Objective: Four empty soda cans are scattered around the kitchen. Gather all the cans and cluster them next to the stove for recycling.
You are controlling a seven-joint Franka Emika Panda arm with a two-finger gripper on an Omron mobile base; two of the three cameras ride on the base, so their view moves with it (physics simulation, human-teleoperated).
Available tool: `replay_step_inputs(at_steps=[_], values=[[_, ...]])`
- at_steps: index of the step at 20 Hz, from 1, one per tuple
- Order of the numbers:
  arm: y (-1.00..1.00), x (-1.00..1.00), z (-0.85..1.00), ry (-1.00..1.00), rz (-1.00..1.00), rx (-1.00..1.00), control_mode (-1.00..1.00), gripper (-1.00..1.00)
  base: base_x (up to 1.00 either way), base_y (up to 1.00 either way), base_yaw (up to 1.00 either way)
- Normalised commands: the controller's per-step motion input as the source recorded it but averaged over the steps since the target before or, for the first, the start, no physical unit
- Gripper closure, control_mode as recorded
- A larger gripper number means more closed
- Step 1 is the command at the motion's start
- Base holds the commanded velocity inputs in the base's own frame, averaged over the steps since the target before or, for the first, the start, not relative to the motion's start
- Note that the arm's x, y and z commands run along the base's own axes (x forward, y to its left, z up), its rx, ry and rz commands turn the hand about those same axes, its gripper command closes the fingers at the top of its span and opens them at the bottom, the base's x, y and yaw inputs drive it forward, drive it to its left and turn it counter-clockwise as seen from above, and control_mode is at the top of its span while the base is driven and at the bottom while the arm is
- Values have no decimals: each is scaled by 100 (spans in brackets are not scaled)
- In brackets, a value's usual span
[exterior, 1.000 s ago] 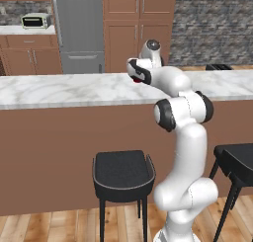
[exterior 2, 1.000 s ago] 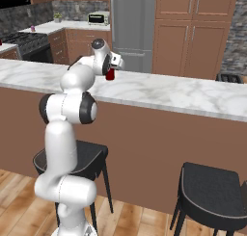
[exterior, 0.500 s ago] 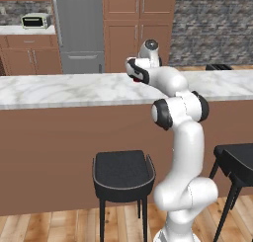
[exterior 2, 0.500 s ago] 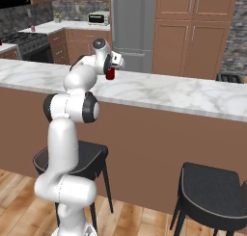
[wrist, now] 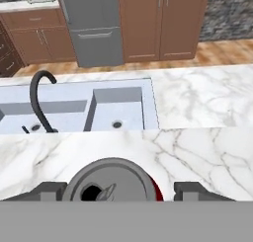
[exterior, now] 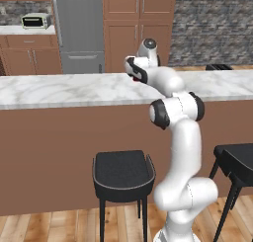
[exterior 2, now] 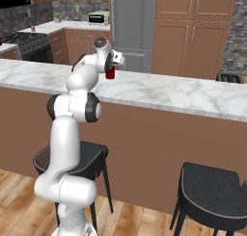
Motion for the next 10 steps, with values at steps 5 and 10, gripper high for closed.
replay_step_inputs(at_steps=[5,10], values=[[0,13,-10,0,0,0,-100,100,0,0,0],[0,-1,-3,0,0,0,-100,100,0,0,0]])
